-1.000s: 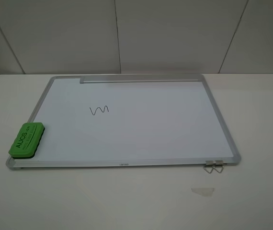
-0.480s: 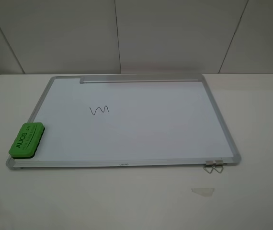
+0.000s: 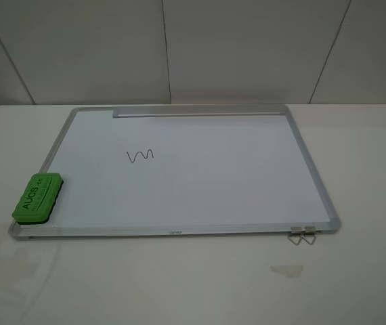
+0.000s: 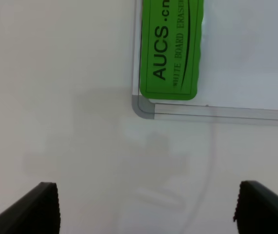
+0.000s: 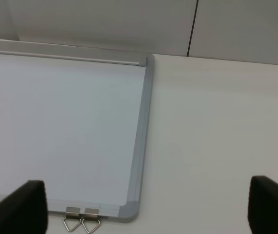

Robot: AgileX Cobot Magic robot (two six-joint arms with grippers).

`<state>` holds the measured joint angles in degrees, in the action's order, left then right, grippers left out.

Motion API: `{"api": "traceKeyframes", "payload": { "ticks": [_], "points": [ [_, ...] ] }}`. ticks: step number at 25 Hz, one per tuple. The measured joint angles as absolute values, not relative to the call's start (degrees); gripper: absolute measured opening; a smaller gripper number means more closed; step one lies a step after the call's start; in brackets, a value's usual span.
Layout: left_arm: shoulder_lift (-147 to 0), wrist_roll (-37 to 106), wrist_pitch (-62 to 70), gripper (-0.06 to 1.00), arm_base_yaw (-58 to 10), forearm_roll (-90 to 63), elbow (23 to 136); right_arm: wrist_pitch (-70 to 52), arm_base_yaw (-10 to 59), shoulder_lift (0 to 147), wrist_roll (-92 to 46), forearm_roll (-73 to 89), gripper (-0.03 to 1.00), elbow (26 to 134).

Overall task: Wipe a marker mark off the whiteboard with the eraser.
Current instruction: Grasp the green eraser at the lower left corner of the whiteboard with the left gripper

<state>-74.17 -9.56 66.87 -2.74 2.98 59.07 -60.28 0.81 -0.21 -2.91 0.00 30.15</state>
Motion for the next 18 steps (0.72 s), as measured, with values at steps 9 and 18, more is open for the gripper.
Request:
{"api": "traceKeyframes", "payload": {
  "ticks": [9, 18],
  "points": [
    [-85.1, -9.6, 57.4, 0.74, -2.7, 3.0, 59.1, -60.3, 0.8, -0.2, -2.9, 0.0, 0.82, 30.1],
    [-96.5, -9.5, 49.3, 0.74, -2.7, 2.3, 59.2, -60.3, 0.8, -0.2, -2.9, 0.0, 0.82, 30.1]
  ]
}}
